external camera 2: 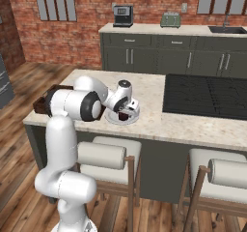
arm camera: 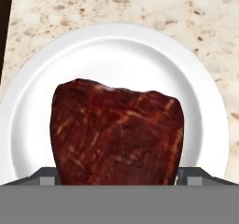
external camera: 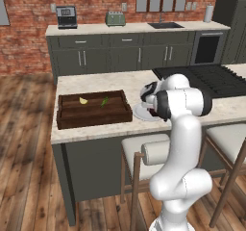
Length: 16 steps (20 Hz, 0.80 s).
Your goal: Create a steak meal by picking up the steak and asparagus from the tray and placing them on the plate. Leave the lemon wedge on the tray.
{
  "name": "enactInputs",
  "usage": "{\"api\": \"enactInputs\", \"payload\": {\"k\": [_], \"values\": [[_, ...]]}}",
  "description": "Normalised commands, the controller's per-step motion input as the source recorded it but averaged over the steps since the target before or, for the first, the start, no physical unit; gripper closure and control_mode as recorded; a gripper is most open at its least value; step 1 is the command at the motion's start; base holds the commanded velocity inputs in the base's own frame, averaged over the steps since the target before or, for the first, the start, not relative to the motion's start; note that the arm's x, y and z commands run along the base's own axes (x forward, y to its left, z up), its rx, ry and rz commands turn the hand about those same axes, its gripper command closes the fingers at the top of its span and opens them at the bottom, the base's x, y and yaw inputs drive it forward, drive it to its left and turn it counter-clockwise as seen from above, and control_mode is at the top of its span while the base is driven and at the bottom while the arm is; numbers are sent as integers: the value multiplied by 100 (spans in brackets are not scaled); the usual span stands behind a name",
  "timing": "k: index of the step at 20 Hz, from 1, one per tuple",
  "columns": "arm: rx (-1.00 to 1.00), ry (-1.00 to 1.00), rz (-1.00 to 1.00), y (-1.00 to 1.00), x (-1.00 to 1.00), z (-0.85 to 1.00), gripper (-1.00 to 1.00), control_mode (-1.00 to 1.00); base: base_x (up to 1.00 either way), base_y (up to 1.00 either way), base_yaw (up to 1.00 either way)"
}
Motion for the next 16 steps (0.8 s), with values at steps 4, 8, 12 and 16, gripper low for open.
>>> {"api": "enactInputs", "payload": {"k": [4,8,12,16], "values": [[0,3,0,0,24,-21,100,-100,0,0,0],[0,2,0,0,20,-17,100,-100,0,0,0],[0,1,0,0,18,-14,100,-100,0,0,0],[0,0,0,0,1,-15,-100,-100,0,0,0]]}}
